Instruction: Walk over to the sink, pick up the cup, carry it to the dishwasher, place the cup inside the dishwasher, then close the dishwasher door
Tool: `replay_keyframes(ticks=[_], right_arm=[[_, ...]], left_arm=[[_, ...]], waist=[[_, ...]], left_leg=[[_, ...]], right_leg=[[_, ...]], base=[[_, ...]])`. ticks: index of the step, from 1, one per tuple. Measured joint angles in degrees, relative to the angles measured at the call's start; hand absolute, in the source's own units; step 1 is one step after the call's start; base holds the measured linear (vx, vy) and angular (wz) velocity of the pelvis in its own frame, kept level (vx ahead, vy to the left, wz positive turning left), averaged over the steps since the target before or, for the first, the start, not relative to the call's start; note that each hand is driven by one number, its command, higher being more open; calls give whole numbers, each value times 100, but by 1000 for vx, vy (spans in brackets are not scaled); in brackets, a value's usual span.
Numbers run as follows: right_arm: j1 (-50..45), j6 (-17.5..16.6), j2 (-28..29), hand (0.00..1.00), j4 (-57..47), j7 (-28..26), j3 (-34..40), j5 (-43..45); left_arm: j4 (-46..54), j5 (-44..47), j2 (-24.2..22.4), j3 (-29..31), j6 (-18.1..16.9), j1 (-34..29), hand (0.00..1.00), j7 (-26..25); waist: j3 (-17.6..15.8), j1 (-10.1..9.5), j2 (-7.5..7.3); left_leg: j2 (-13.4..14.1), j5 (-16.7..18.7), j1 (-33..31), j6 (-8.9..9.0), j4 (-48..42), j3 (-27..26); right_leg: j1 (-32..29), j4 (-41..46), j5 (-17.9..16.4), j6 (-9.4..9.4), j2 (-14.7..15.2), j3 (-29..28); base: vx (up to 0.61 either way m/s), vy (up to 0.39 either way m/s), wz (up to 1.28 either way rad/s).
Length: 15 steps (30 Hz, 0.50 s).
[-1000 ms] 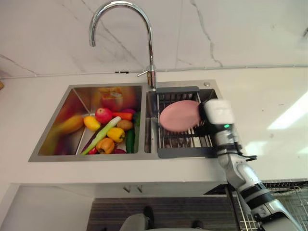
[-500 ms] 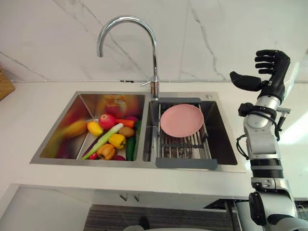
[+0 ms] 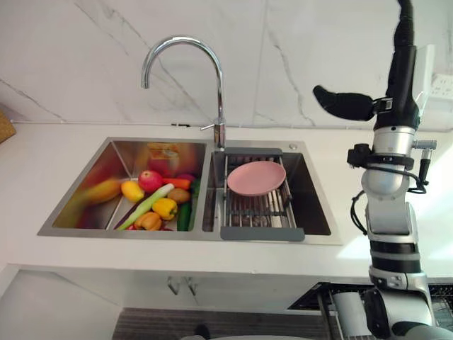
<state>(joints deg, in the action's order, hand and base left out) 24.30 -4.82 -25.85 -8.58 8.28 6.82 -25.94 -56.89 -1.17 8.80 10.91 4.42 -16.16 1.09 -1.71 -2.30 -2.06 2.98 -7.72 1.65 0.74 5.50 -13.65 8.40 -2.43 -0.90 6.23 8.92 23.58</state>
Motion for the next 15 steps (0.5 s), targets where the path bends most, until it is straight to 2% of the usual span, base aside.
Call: replay_keyframes(ticks=[2,6,11,15], right_arm=[[-224,-219,-307,100,-150,-640,-311,-124],[-491,-314,-351,100,-122,-1669,-649,-286],[-594,-339,-361,100,-45,-2268,-946,-827],[-628,-341,-385,100,239,-2460,-1211,-1279]], left_arm=[[-22,-2,100,-2,0,4,100,0],[-28,-1,192,-5,-1,6,100,4],[-31,0,195,-7,6,2,100,4],[-32,3,197,-12,16,7,100,5]], waist=[[56,32,-122],[139,33,-264],[141,39,-266],[142,41,-267]], left_leg=[[6,0,-21,0,0,-12],[-2,-11,-21,-16,1,-32],[7,-12,-18,-18,1,-35],[7,-14,-17,-19,1,-34]], right_leg=[[-33,2,31,41,-6,-13],[-45,13,59,5,5,-36],[-49,31,67,-1,-6,-42],[-49,31,67,-3,-3,-42]], base=[[38,-8,-4],[45,-6,-3],[0,0,0],[0,0,0]])
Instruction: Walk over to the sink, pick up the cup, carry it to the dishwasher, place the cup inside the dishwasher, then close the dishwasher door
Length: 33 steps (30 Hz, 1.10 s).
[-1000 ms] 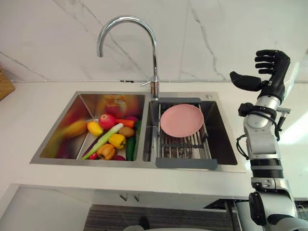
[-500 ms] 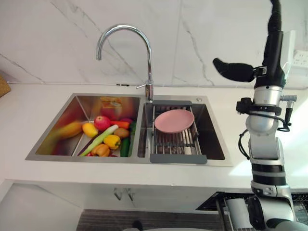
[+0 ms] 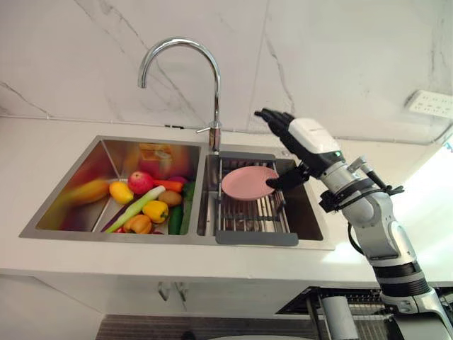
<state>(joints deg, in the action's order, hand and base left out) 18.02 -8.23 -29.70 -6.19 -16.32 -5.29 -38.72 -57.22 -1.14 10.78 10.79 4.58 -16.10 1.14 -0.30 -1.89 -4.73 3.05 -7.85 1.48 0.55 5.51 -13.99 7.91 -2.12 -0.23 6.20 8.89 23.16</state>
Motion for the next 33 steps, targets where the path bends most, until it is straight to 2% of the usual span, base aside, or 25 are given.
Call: replay_keyframes(ticks=[4,12,23,27,33], right_arm=[[-74,-126,8,100,346,-4,-233,-499],[-92,-83,127,100,1079,38,-529,-900],[-80,117,296,100,1915,942,-529,-1673],[-51,192,296,100,2185,1068,-529,-1734],[-41,198,298,100,2349,1219,-539,-1803]], left_arm=[[-1,1,28,-1,16,2,100,0],[2,-1,-20,-1,27,22,100,10],[9,-3,-63,-2,87,143,100,46],[20,-3,-101,-3,87,151,100,72],[35,-3,-123,-2,115,150,100,76]], waist=[[-1,-5,6],[-51,-8,60],[-182,-33,157],[-272,-35,237],[-356,-29,276]], left_leg=[[-23,23,0,27,0,46],[-108,61,-40,-14,-1,172],[-190,109,22,-11,-2,285],[-198,114,55,-4,-1,325],[-218,124,53,7,-1,360]], right_leg=[[34,-17,-6,6,9,71],[104,-70,-52,82,65,194],[249,-66,-36,116,122,332],[310,-66,-56,131,124,379],[333,-69,-99,146,136,436]], base=[[1,2,5],[19,8,9],[52,2,6],[2,-2,5],[-1,4,3]])
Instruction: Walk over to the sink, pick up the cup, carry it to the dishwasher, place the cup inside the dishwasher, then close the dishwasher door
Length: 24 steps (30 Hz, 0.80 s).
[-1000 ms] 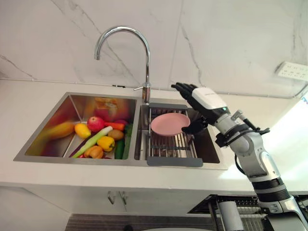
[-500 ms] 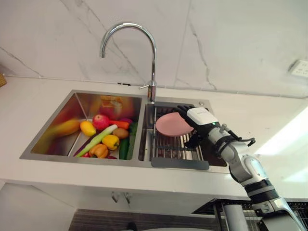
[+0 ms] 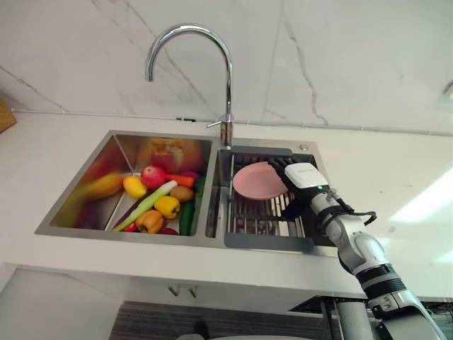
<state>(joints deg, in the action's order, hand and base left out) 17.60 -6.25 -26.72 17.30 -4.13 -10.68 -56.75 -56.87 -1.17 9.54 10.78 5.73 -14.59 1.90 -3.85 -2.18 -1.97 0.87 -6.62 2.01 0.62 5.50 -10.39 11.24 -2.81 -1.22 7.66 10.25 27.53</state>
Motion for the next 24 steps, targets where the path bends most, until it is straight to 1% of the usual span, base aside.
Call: replay_keyframes(ticks=[11,17,18,24], right_arm=[[228,-68,27,100,158,348,-206,-368],[229,-154,93,100,176,445,-247,-412],[229,-155,93,0,179,478,-297,-417],[229,-175,112,0,206,808,-459,-618]], left_arm=[[7,-3,-5,1,-1,36,100,62],[18,-2,-6,-3,-25,43,100,61],[18,-2,-6,-3,-26,42,100,60],[18,-2,-19,-7,-39,43,100,55]], waist=[[-36,-20,26],[-37,-28,27],[-38,-27,27],[-52,-27,45]], left_leg=[[-74,9,-4,-45,0,121],[-82,13,-3,-44,0,150],[-82,13,1,-43,0,152],[-100,23,12,-30,0,162]], right_leg=[[60,-2,-19,30,38,118],[77,-1,-17,34,50,147],[82,-1,-17,34,50,149],[104,-1,-31,51,70,165]], base=[[22,7,6],[11,1,2],[0,0,0],[0,0,0]])
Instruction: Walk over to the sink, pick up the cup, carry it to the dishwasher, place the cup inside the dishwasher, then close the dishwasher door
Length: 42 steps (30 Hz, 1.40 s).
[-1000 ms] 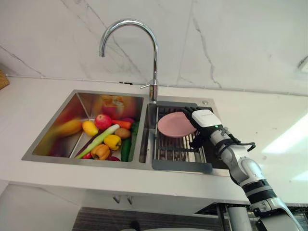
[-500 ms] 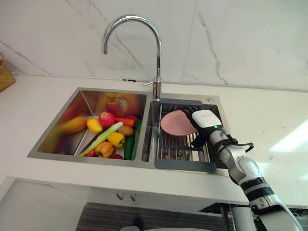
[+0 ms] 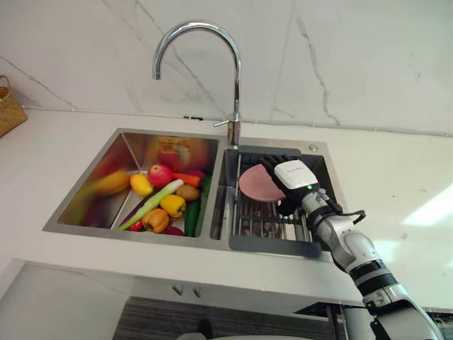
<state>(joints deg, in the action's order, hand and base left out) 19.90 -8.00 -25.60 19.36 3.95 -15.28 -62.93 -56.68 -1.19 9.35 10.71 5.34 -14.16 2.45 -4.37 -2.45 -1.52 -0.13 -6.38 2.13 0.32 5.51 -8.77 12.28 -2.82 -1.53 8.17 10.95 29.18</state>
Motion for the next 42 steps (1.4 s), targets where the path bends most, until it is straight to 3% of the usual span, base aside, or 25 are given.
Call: replay_keyframes(ticks=[4,8,13,20,25,30,33,34,36,38,40,42], right_arm=[[0,67,47,0,62,638,-60,-474],[44,457,120,0,172,1581,-103,-803],[145,611,127,0,259,2007,-293,-881],[227,645,153,0,403,2048,-356,-780],[242,647,115,0,234,2045,-342,-170],[-157,601,37,0,-884,1933,17,512],[-653,606,-76,0,-1993,1902,886,697],[-666,652,-129,0,-2195,1904,1186,742],[-721,698,-138,0,-2333,1994,1536,766],[-726,597,-247,0,-2575,2053,1761,779],[-816,544,-437,0,-2802,2180,1951,794],[-977,682,-519,0,-2771,2271,2257,950]], left_arm=[[2,-1,-20,-2,-41,4,100,-15],[9,-8,-38,-5,-108,6,100,-89],[25,-21,-40,-124,-186,9,100,-142],[40,-17,-39,-211,-208,5,100,-215],[41,-17,-62,-210,-228,0,100,-231],[92,-81,-88,-211,-356,-33,100,-376],[274,-358,-112,-216,-580,-101,100,-437],[286,-461,-140,-230,-721,-166,100,-500],[327,-336,-146,-227,-798,-276,100,-522],[516,-192,-183,-229,-873,-523,100,-554],[518,-199,-188,-243,-881,-556,100,-553],[641,-363,-116,-377,-912,-494,100,-498]], waist=[[-39,0,23],[-80,-14,31],[-113,-52,51],[-123,-76,66],[-157,-57,109],[-175,41,131],[-175,41,139],[-186,33,164],[-205,19,186],[-210,-82,322],[-222,-45,371],[-241,39,416]], left_leg=[[-15,9,-2,-10,0,1],[-14,13,-3,-17,0,-2],[-10,7,-1,-33,-1,-25],[-9,18,10,-20,0,-56],[-10,48,-1,-38,-1,-102],[-1,43,-7,-62,-4,-119],[11,109,22,-30,-10,-91],[51,181,155,-16,-43,-196],[172,652,56,-37,-854,-368],[486,1498,-304,73,-2237,-96],[583,1823,-472,67,-2618,-278],[678,1974,-691,17,-2827,-441]], right_leg=[[1,0,-3,5,13,1],[0,0,-3,5,13,-5],[-1,2,0,10,12,-31],[-20,8,3,13,16,-60],[-52,7,4,15,33,-98],[-77,22,31,42,8,-120],[-86,127,32,42,13,-107],[-101,258,33,40,16,-272],[-139,539,48,15,28,-744],[-357,665,50,12,-100,-1512],[-626,622,95,27,-130,-1996],[-1150,759,354,71,-177,-2492]], base=[[0,0,0],[0,0,0],[0,0,-1],[0,0,-1],[0,0,-3],[25,-3,-2],[16,-2,-1],[83,46,-49],[84,57,-82],[60,23,-161],[5,53,-150],[-110,164,-142]])
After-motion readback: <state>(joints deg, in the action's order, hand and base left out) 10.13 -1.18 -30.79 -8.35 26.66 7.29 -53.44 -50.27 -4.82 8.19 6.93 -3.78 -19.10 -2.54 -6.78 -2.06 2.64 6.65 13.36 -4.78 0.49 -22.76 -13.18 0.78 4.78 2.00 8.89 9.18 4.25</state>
